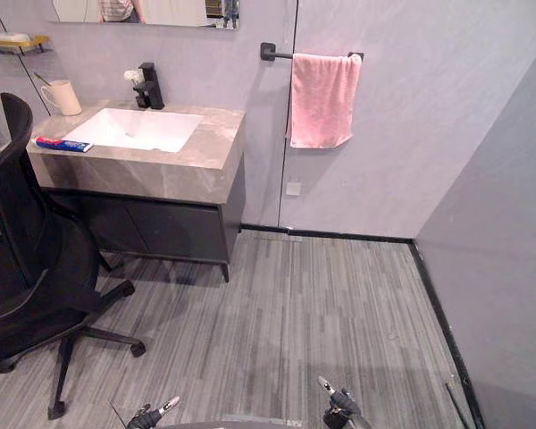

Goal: Pick up the laundry basket with both hands and put the clothes into the washing machine.

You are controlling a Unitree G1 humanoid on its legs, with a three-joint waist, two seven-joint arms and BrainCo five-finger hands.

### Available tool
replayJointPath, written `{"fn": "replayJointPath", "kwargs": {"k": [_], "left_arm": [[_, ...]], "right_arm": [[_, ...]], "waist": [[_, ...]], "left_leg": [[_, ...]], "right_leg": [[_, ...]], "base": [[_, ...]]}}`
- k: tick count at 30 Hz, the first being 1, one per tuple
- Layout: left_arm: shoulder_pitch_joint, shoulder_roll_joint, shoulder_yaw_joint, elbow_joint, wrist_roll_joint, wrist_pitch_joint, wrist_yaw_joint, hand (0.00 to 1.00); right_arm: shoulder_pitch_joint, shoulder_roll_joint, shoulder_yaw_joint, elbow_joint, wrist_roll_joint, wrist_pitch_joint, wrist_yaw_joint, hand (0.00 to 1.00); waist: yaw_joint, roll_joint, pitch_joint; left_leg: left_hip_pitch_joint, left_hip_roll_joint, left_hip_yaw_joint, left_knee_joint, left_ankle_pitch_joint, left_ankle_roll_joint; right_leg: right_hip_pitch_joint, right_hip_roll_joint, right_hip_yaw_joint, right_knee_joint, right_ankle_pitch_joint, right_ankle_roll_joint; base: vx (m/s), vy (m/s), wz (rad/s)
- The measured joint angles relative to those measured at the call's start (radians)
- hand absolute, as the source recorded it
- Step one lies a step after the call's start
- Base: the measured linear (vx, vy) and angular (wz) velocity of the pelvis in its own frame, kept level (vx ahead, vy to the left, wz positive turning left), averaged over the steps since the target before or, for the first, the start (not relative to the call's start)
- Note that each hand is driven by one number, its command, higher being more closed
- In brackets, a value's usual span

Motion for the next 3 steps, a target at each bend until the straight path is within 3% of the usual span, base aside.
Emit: {"fn": "replayJointPath", "kwargs": {"k": [3], "left_arm": [[0.005, 0.022, -0.02, 0.011, -0.003, -0.002, -0.001, 0.0]], "right_arm": [[0.002, -0.005, -0.023, 0.02, -0.034, 0.012, 0.002, 0.0]], "waist": [[0.0, -0.011, 0.0]], "left_leg": [[0.018, -0.013, 0.01, -0.035, 0.014, 0.01]], "right_leg": [[0.001, -0.009, 0.017, -0.014, 0.001, 0.002]], "base": [[-0.01, 0.059, -0.1]]}}
